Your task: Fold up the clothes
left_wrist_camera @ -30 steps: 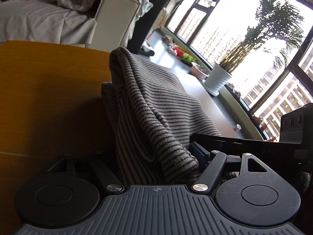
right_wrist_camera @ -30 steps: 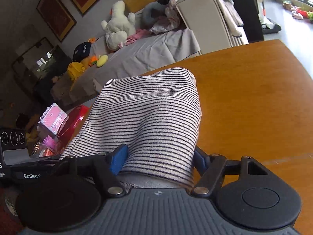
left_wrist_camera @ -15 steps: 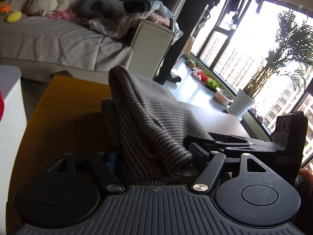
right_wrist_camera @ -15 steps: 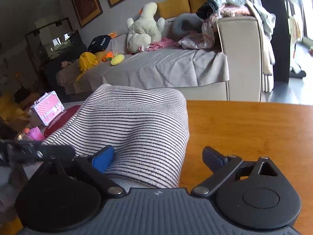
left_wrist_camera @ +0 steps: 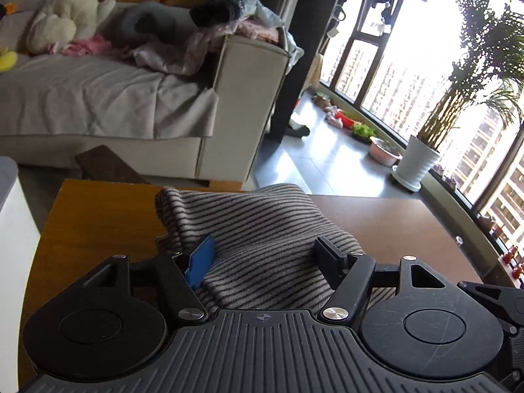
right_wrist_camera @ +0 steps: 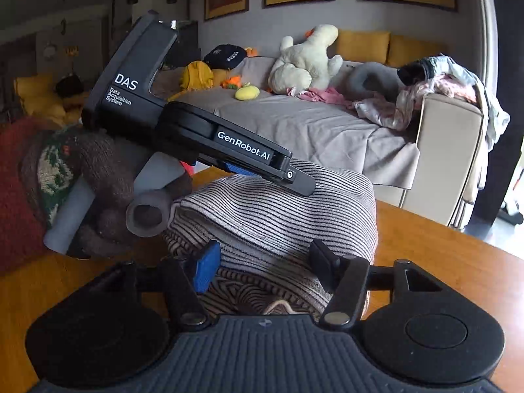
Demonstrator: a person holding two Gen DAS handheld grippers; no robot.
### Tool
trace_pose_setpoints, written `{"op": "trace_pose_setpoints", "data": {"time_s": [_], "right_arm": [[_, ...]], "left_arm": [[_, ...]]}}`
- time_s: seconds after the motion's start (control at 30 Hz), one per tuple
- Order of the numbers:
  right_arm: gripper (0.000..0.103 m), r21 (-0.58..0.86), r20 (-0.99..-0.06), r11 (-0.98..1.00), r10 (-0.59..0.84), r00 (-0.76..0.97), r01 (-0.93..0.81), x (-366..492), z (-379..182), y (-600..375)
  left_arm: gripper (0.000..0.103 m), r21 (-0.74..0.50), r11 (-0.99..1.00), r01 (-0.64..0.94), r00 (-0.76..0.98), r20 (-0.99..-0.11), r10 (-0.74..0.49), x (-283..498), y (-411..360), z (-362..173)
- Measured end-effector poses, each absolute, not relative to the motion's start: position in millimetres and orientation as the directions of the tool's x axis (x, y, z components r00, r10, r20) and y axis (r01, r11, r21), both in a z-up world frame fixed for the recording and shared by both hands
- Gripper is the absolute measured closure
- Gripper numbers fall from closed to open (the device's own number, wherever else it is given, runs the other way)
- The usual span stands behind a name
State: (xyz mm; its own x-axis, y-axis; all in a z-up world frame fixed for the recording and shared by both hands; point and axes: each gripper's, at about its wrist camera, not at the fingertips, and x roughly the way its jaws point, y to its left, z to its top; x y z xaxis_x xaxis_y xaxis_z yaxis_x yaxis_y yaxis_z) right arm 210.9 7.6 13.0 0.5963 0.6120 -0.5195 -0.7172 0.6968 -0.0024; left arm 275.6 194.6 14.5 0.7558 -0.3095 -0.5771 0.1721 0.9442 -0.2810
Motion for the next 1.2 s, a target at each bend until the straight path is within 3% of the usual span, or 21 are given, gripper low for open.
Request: {"op": "trace_pose_setpoints", "data": {"time_s": [0.07,0.2,0.3,0.43,0.53,0.7,0.8,1.0,1.2], "right_arm": [[0.042,-0.043,-0.529,0.698,0.591,0.609,-0.715,210,16,10],[0.025,-0.061,-0.525,0.742,0.544,0.654,-0.667,208,15,5],[0.023,0.083,-0.515,0.778,0.568,0.641,-0.623,203,18,-22],[0.0,0.164,-0.491,0.831,0.536,0.687,-0.532,191,19,-63],[0.0,0.22,-0.498,0.865,0.497,0.711,-0.451,184,16,-88],[0.0,0.197,-0.529,0.907,0.418,0.739,-0.373,164,6,-105],[0.0,0.117,-0.541,0.931,0.351,0.764,-0.345,147,-3,-107],[0.0,0.046,-0.663,0.976,0.188,0.725,-0.212,144,-23,-109],[0.0,0.009,-0.673,0.963,0.206,0.711,-0.27,156,-25,-96]], "left_arm": [[0.03,-0.253,0.954,0.162,0.758,-0.587,-0.285,269,194,16],[0.03,-0.214,0.968,0.133,0.771,-0.591,-0.237,258,193,20],[0.027,-0.195,0.978,0.076,0.801,-0.572,-0.176,235,189,29],[0.016,-0.208,0.978,0.007,0.836,-0.536,-0.12,175,172,31],[0.007,-0.218,0.975,-0.044,0.854,-0.515,-0.077,131,159,31],[0.001,-0.205,0.97,-0.129,0.8,-0.599,-0.021,102,136,8],[0.0,-0.174,0.97,-0.172,0.791,-0.612,0.03,99,131,2],[0.0,-0.11,0.96,-0.256,0.764,-0.632,0.131,92,122,-11],[0.0,-0.044,0.96,-0.278,0.737,-0.65,0.184,99,114,-13]]}}
